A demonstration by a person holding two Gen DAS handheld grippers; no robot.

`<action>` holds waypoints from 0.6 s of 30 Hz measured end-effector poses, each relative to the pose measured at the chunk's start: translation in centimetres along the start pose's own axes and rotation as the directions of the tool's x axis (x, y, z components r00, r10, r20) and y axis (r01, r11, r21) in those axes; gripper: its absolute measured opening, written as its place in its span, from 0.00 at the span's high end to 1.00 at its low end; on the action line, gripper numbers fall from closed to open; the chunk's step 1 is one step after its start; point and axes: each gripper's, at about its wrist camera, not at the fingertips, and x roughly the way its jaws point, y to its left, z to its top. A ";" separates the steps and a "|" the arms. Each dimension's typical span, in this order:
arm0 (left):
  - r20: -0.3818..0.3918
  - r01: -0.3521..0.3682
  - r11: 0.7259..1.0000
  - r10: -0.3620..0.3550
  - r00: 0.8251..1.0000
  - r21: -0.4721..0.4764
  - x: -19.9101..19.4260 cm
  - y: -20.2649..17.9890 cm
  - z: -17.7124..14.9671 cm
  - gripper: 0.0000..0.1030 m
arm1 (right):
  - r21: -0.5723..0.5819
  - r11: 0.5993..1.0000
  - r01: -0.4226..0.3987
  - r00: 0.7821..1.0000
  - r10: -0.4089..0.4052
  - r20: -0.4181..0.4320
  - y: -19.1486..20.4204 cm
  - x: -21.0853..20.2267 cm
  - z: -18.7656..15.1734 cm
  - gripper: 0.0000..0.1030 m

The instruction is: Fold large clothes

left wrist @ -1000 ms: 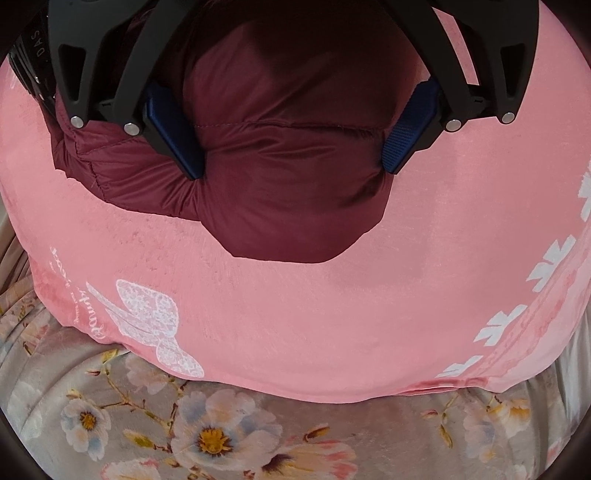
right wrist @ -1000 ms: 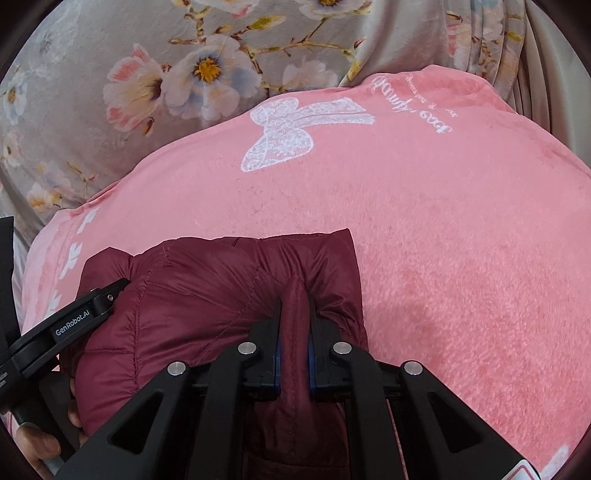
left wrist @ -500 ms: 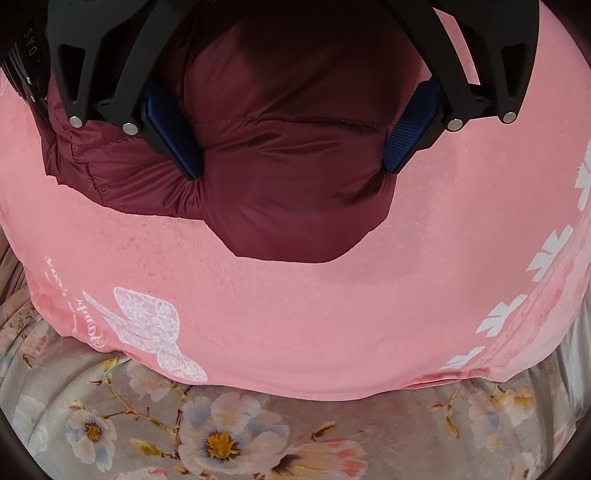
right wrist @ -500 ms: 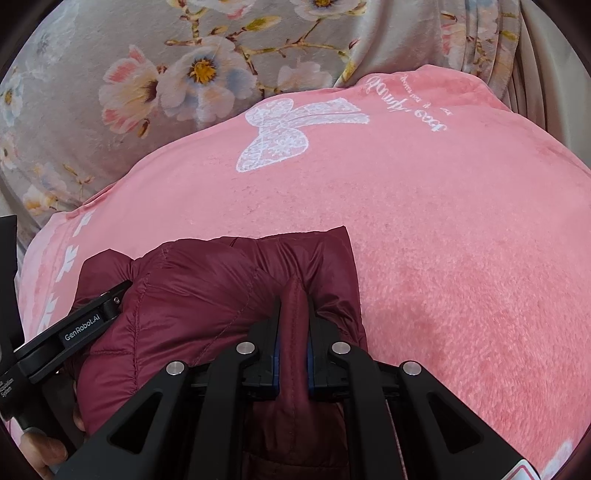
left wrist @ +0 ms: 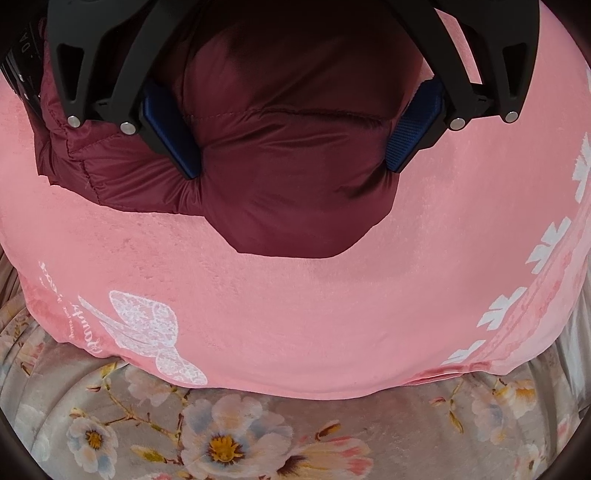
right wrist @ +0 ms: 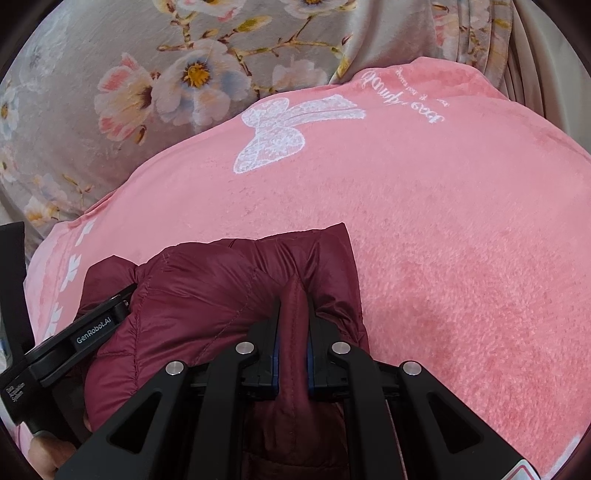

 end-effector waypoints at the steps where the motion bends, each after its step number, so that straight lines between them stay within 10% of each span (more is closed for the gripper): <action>1: -0.004 0.002 1.000 -0.002 1.000 -0.002 0.1 0.0 0.0 0.04 | 0.011 1.000 -0.015 1.000 0.015 -0.003 -0.2 0.1 0.1 0.94; 6: -0.031 0.039 0.999 -0.040 0.999 -0.020 0.0 0.7 0.2 0.04 | 0.122 0.982 -0.143 0.989 0.147 -0.026 -2.5 -1.0 0.6 0.90; 10: -0.078 0.145 0.988 -0.149 0.986 -0.057 -3.5 3.3 -0.5 0.05 | 0.055 0.997 -0.048 0.999 0.049 -0.008 -2.9 -6.8 -0.1 0.60; 18: -0.190 0.252 0.967 -0.254 0.948 -0.036 -8.7 4.2 -6.8 0.05 | -0.062 0.995 -0.075 0.986 0.064 -0.153 -1.7 -9.7 -4.9 0.60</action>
